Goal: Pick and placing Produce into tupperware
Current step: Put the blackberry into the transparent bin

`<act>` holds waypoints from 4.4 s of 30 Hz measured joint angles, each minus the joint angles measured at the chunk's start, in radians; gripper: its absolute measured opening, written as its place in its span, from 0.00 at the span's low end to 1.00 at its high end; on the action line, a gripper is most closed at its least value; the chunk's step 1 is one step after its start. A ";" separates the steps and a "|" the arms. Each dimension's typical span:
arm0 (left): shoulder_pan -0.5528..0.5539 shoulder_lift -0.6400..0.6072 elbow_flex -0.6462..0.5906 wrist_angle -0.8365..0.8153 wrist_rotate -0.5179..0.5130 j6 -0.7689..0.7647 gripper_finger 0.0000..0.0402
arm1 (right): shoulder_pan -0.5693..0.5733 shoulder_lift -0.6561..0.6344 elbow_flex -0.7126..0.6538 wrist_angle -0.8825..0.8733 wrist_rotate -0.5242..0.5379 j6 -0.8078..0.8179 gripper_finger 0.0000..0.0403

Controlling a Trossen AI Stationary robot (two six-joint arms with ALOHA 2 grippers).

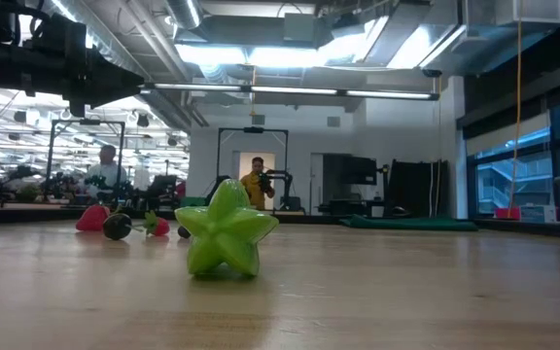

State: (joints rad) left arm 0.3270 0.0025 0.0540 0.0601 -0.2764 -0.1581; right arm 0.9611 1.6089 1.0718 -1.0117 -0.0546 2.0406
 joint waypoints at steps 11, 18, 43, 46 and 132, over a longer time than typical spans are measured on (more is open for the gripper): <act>0.000 0.000 0.000 0.000 0.000 0.000 0.35 | -0.032 -0.016 0.059 -0.009 0.008 -0.081 0.39; 0.000 0.000 0.000 0.000 0.000 0.000 0.35 | -0.134 -0.019 0.238 -0.161 0.028 -0.364 0.40; 0.000 0.000 0.000 0.000 0.002 0.002 0.35 | -0.427 -0.019 0.463 -0.183 0.133 -1.136 0.65; 0.000 0.000 0.000 0.000 0.009 0.003 0.35 | -0.443 -0.019 0.462 -0.182 0.163 -1.158 0.79; 0.000 0.000 0.000 0.116 0.058 -0.018 0.62 | -0.961 -0.702 -0.482 0.843 0.176 -1.737 0.94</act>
State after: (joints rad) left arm 0.3268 0.0025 0.0540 0.1759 -0.2183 -0.1764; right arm 0.0002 0.9070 0.5900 -0.1686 0.1215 0.3038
